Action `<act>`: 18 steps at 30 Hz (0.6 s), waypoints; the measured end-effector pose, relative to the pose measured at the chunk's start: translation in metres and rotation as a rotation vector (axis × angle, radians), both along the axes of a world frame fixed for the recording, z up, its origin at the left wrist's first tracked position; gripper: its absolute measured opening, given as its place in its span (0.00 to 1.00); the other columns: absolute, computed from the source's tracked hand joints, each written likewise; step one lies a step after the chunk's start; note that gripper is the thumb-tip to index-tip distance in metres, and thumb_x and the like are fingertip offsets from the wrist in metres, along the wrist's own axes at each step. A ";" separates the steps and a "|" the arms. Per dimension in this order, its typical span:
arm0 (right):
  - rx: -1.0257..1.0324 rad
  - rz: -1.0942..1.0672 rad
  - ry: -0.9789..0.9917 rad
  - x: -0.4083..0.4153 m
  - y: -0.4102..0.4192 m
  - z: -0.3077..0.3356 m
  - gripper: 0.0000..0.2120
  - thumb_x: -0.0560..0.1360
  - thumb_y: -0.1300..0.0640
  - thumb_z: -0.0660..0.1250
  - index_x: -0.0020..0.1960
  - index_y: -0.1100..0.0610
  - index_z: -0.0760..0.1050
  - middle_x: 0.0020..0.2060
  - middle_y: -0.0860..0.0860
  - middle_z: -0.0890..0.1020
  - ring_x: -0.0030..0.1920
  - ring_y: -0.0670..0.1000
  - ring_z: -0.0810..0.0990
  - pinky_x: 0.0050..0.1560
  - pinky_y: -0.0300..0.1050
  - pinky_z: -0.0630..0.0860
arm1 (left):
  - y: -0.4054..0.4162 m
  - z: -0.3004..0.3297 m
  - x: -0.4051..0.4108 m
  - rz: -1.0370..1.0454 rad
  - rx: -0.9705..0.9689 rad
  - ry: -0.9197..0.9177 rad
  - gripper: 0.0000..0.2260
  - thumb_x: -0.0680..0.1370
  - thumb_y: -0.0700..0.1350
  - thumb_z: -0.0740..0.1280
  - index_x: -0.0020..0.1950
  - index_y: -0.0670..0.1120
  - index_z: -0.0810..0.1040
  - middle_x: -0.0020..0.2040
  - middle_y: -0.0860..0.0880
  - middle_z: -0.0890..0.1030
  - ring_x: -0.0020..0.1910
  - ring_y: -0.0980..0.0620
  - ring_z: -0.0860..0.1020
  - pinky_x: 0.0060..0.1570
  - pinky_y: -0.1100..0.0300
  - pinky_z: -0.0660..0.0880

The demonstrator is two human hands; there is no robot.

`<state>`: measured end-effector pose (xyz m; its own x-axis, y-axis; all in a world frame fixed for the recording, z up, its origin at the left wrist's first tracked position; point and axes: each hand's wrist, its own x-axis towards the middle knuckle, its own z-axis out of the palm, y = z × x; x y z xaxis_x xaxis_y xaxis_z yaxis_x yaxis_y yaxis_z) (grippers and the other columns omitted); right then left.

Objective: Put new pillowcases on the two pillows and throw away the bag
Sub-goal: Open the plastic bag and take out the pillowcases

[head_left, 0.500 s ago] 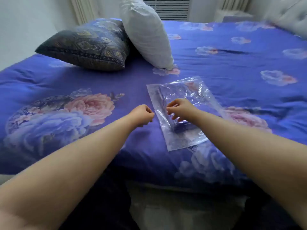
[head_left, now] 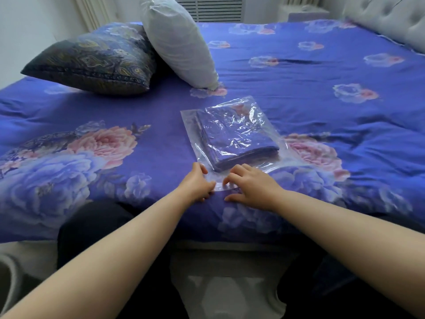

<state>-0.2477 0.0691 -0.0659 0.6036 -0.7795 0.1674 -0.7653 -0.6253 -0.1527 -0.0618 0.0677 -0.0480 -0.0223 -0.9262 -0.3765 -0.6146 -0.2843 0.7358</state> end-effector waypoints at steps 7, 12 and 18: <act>-0.303 0.025 -0.107 -0.015 -0.012 -0.012 0.08 0.73 0.54 0.63 0.39 0.55 0.78 0.36 0.53 0.78 0.33 0.57 0.76 0.29 0.46 0.74 | 0.002 -0.005 -0.005 0.228 -0.185 0.156 0.09 0.79 0.47 0.62 0.55 0.49 0.63 0.37 0.47 0.74 0.30 0.50 0.72 0.33 0.58 0.72; -0.207 -0.088 -0.210 0.006 -0.005 -0.009 0.12 0.74 0.53 0.60 0.37 0.57 0.76 0.34 0.54 0.77 0.33 0.58 0.77 0.28 0.45 0.73 | 0.024 -0.009 -0.015 0.534 -0.049 0.735 0.19 0.76 0.44 0.69 0.62 0.42 0.65 0.49 0.44 0.79 0.43 0.50 0.80 0.42 0.60 0.79; 0.260 -0.152 -0.280 0.044 -0.006 0.018 0.11 0.79 0.51 0.60 0.56 0.53 0.78 0.54 0.51 0.77 0.53 0.54 0.78 0.52 0.48 0.73 | 0.026 -0.015 -0.011 0.529 -0.080 0.807 0.07 0.79 0.42 0.64 0.51 0.40 0.79 0.44 0.46 0.84 0.41 0.53 0.83 0.41 0.64 0.79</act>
<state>-0.2037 0.0634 -0.0477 0.4371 -0.8945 0.0942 -0.7524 -0.4210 -0.5066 -0.0732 0.0934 -0.0631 0.1810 -0.9128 -0.3660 0.2769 -0.3098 0.9096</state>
